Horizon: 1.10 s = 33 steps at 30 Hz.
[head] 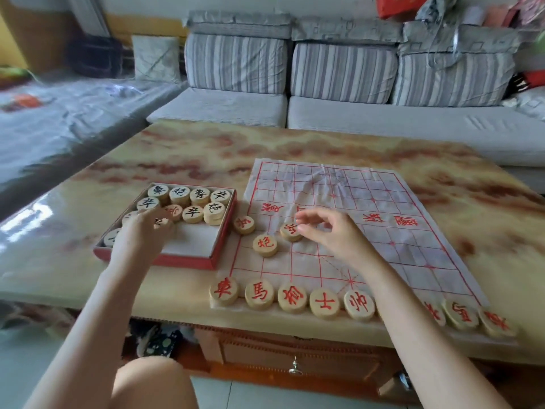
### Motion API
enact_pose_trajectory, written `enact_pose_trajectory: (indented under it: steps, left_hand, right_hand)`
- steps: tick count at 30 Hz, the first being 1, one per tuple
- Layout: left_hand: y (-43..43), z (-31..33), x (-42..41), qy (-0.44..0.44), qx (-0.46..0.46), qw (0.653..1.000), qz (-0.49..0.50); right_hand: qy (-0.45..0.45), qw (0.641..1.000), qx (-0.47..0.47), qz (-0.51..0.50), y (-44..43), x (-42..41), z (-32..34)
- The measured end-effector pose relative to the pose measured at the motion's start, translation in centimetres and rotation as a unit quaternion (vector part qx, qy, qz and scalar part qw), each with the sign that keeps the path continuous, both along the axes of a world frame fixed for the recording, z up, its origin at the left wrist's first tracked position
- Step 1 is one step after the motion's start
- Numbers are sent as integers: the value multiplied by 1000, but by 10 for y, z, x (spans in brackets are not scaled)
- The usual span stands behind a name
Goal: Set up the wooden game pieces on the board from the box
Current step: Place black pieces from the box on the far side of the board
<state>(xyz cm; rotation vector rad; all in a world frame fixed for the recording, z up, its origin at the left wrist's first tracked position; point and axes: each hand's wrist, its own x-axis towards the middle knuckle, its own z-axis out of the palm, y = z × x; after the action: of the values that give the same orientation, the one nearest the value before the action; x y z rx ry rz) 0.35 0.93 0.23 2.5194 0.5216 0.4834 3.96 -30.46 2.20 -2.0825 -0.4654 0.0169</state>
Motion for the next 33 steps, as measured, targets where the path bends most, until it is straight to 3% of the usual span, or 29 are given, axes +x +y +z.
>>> enact_pose_trajectory:
  steps: [8, 17, 21, 28, 33]
  left_hand:
    - [31, -11, 16, 59, 79, 995, 15]
    - [27, -8, 9, -10, 11, 1000, 7]
    - [20, 4, 8, -52, -73, 996, -12]
    - [14, 8, 9, -82, -86, 993, -25]
    - [16, 0, 10, -74, -96, 992, -34]
  right_hand:
    - [17, 998, 16, 60, 80, 8, 2]
    - [15, 997, -4, 77, 114, 19, -3]
    - [-50, 994, -97, 17, 143, 43, -6]
    - [-133, 944, -299, -29, 186, 66, -21]
    - [-166, 935, -310, -55, 196, 71, -36]
